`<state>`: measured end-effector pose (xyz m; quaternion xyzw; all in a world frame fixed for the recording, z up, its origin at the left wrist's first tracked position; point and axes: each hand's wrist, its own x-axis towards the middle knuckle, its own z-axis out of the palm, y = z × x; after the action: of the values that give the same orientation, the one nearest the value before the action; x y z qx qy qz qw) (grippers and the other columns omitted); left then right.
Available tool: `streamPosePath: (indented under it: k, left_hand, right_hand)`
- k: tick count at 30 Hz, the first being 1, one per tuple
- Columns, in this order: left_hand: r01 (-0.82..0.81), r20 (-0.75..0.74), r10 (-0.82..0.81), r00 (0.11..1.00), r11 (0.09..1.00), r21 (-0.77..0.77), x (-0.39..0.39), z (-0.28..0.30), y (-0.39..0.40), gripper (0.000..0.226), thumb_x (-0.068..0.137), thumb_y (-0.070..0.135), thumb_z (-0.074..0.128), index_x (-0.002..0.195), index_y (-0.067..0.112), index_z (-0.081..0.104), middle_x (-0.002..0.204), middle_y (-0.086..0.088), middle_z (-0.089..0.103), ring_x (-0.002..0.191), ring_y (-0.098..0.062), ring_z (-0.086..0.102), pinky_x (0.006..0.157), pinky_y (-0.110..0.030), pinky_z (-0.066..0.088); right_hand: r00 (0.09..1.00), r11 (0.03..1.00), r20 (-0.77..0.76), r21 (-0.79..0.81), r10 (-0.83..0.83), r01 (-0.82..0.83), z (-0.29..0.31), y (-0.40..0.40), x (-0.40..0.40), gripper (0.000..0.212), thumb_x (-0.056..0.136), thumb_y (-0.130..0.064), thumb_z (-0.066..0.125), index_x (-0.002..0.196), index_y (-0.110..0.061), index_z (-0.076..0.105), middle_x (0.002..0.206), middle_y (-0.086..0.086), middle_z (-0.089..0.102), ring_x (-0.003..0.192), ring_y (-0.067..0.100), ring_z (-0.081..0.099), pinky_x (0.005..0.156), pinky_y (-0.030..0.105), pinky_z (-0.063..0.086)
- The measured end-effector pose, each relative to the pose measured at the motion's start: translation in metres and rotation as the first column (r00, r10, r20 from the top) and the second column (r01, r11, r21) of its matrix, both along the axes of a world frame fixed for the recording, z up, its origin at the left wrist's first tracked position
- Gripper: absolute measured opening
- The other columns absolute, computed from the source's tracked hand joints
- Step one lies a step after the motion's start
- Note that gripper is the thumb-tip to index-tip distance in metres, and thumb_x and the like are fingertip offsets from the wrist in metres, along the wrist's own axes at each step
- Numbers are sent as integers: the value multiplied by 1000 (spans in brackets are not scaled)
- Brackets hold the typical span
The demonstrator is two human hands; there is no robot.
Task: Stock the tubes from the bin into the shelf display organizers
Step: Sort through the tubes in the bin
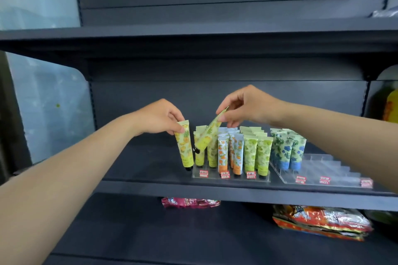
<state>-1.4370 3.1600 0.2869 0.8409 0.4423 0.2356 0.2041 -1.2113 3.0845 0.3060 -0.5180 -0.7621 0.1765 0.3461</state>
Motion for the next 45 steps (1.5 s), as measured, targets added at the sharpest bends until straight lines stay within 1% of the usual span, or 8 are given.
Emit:
streamPosePath:
  k: [7, 16, 22, 28, 32, 35, 39, 45]
  left_hand:
    - [-102, 187, 94, 978, 994, 34, -1, -5, 15, 8, 81, 17, 72, 89, 17, 72, 81, 4, 72, 73, -8, 66, 64, -14, 43]
    - [-55, 177, 50, 983, 998, 20, -8, -11, 36, 9, 82, 15, 71, 90, 16, 72, 87, 1, 73, 85, -14, 69, 89, -33, 53]
    - [-14, 182, 11, 983, 1000, 14, -3, -14, 46, 7, 81, 13, 72, 88, 15, 72, 86, -1, 73, 84, -17, 70, 87, -31, 54]
    - [50, 245, -50, 968, 999, 7, 12, -24, 48, 10, 83, 7, 68, 92, 13, 69, 90, -1, 71, 87, -15, 68, 72, -11, 52]
    - [41, 187, -43, 981, 999, 15, 19, -37, 54, 9, 86, 13, 66, 91, 20, 68, 91, 4, 71, 90, -12, 65, 83, -18, 46]
    - [38, 179, -41, 983, 999, 16, 22, -43, 60, 10, 87, 15, 64, 93, 21, 69, 85, 9, 69, 84, -6, 63, 75, -13, 43]
    - [67, 156, -67, 986, 998, 6, 25, -51, 68, 10, 87, 17, 65, 92, 25, 69, 88, 6, 70, 79, -4, 60, 80, -18, 44]
    - [120, 90, -118, 989, 993, -13, 29, -55, 75, 10, 87, 18, 65, 91, 27, 68, 92, 8, 70, 83, -4, 62, 84, -19, 46]
  right_hand:
    - [990, 996, 134, 89, -44, 32, 1, 22, -20, 17, 74, -24, 79, 81, -9, 75, 41, -17, 54, 40, -2, 48, 43, 4, 30]
    - [983, 999, 182, -27, 27, -23, 5, 52, -17, 18, 74, -26, 78, 77, -8, 73, 91, 6, 69, 63, 2, 62, 64, 19, 54]
    - [974, 997, 225, -72, 22, -6, 7, 67, -10, 14, 77, -20, 76, 81, -7, 73, 72, -1, 71, 65, 11, 70, 67, 16, 54]
    - [916, 997, 400, -81, 20, 13, -1, 84, -10, 9, 80, -21, 74, 82, -13, 71, 77, -6, 73, 69, 9, 71, 71, 19, 54]
    - [912, 997, 410, -69, 4, 26, -9, 92, -9, 8, 83, -19, 71, 89, -16, 69, 84, -5, 72, 72, 11, 71, 66, 16, 50]
    - [895, 999, 447, -35, -15, 34, -18, 100, -8, 13, 82, -19, 71, 94, -15, 69, 90, -2, 71, 80, 18, 69, 73, 23, 54]
    - [893, 999, 450, -25, -17, 32, -29, 106, -6, 17, 79, -20, 74, 95, -17, 70, 91, -10, 68, 86, 6, 63, 84, 24, 51]
    - [895, 998, 446, -65, 19, 11, -39, 112, -6, 17, 84, -18, 69, 101, -14, 70, 89, -9, 66, 81, 4, 60, 80, 24, 49]
